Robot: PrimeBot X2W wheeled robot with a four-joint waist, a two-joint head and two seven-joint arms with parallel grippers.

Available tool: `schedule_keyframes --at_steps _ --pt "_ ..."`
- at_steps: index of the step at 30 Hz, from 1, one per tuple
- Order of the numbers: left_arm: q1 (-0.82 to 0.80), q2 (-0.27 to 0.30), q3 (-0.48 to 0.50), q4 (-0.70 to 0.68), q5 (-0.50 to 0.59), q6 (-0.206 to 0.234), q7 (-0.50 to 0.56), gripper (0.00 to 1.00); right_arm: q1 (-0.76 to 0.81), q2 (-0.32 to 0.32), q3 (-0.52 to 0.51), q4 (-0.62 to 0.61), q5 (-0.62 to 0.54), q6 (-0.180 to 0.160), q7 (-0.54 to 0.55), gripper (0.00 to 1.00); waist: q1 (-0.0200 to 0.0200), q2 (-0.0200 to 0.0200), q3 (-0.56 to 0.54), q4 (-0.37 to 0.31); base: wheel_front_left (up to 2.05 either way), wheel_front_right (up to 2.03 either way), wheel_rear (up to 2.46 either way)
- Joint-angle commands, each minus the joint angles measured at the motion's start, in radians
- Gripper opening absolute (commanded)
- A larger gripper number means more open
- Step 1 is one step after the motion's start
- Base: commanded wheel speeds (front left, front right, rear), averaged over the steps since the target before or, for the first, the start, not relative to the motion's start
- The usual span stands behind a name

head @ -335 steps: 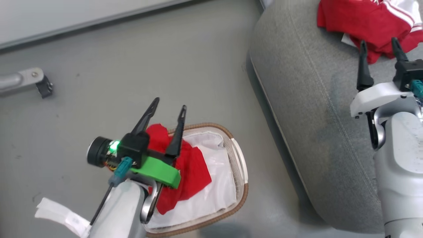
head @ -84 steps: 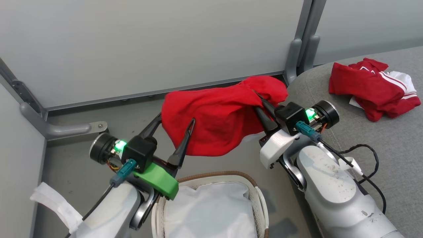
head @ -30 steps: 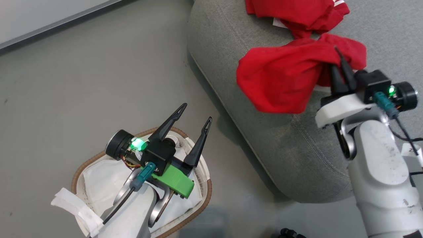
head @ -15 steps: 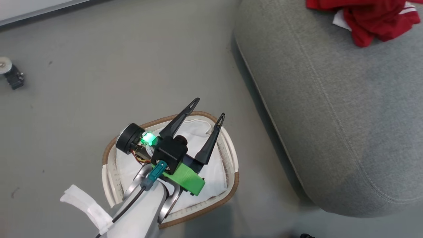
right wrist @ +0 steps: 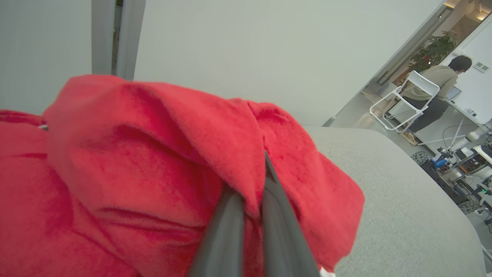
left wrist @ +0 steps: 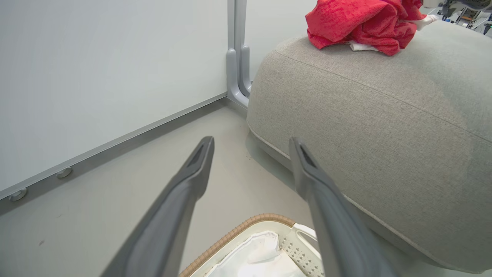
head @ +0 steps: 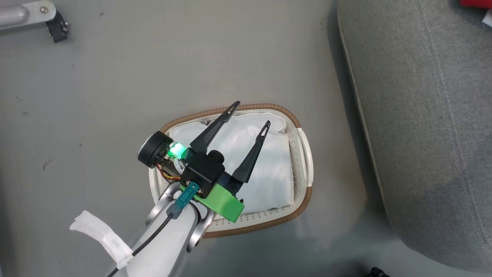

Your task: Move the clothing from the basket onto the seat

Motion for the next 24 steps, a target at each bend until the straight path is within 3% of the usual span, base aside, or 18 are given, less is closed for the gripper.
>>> schedule_keyframes --at_steps 1,9,11,12,13,24 --pt "-0.015 -0.001 0.006 -0.003 0.003 -0.003 -0.001 1.00 0.017 0.003 -0.010 0.012 -0.011 -0.002 -0.007 0.00 -0.0001 -0.0001 0.037 0.020 0.00 0.00 0.00" --pt "-0.013 0.001 0.017 0.004 -0.002 -0.003 -0.001 1.00 0.047 0.050 0.001 -0.003 -0.015 -0.002 -0.012 0.01 -0.0001 -0.0001 0.026 -0.025 0.00 0.00 0.00" --pt "-0.011 0.001 0.021 0.007 -0.006 -0.003 -0.001 1.00 0.063 0.063 0.014 -0.026 -0.003 -0.002 -0.012 0.43 -0.0001 -0.0001 0.016 -0.036 0.00 0.00 0.00" --pt "-0.010 0.001 0.024 0.008 -0.008 -0.003 -0.001 1.00 0.072 0.070 0.027 -0.044 0.000 -0.002 -0.012 0.82 -0.0001 -0.0001 0.009 -0.043 0.00 0.00 0.00" --pt "-0.009 0.000 0.026 0.010 -0.010 -0.003 -0.001 1.00 0.079 0.074 0.034 -0.054 0.004 -0.002 -0.012 1.00 -0.0001 -0.0001 0.003 -0.048 0.00 0.00 0.00" --pt "0.031 -0.027 0.109 0.011 -0.060 0.002 -0.001 1.00 0.167 0.101 0.135 -0.136 0.045 -0.002 -0.012 1.00 -0.0001 -0.0001 -0.133 -0.067 0.00 0.00 0.00"
